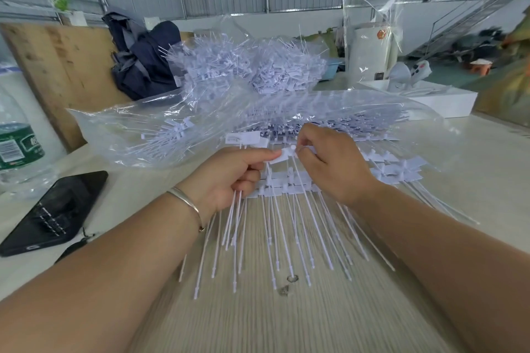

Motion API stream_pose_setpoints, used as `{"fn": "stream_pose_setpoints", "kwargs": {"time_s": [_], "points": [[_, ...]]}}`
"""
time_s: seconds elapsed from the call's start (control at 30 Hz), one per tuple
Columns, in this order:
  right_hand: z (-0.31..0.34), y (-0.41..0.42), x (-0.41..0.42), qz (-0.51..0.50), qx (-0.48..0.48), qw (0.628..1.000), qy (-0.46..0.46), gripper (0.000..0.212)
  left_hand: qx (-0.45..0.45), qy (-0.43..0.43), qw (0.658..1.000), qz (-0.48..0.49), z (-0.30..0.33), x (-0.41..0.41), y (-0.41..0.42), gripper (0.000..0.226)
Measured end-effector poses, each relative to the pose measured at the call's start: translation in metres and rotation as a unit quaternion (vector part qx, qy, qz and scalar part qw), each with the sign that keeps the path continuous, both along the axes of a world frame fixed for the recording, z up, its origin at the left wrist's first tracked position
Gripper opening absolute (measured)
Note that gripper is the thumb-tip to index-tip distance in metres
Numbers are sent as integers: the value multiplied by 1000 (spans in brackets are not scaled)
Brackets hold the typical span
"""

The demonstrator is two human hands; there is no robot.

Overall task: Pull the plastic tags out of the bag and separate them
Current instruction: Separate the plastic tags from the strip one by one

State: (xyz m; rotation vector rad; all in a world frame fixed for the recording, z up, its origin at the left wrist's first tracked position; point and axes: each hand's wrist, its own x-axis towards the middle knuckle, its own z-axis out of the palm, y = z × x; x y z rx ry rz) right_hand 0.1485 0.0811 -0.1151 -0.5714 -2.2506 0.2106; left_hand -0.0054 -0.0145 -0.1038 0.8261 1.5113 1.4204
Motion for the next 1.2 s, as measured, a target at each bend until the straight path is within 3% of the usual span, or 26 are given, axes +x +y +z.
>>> {"fn": "stream_pose_setpoints", "kwargs": {"time_s": [0.13, 0.3, 0.5, 0.63, 0.73, 0.97, 1.1, 1.2], "points": [[0, 9, 3, -68, -6, 998, -7, 28, 7, -30, 999, 22, 2, -2, 0, 27], [10, 8, 8, -80, -53, 995, -8, 45, 16, -29, 999, 3, 1, -1, -1, 15], [16, -3, 8, 24, -172, 983, 61, 45, 67, -65, 990, -104, 3, 6, -7, 10], [5, -17, 3, 101, -142, 985, 17, 31, 84, -67, 980, -168, 1, 14, -8, 11], [3, -13, 3, 80, -89, 993, 2, 30, 82, -62, 982, -161, 2, 14, -9, 8], [7, 3, 7, 5, -66, 997, 32, 37, 51, -97, 988, -110, 13, 8, -9, 16], [5, 5, 8, -15, -58, 997, 41, 37, 35, -49, 996, -61, 12, 2, -9, 17], [7, 4, 8, -12, -46, 998, 49, 36, 26, 15, 999, -42, 11, 0, -9, 31]]}}
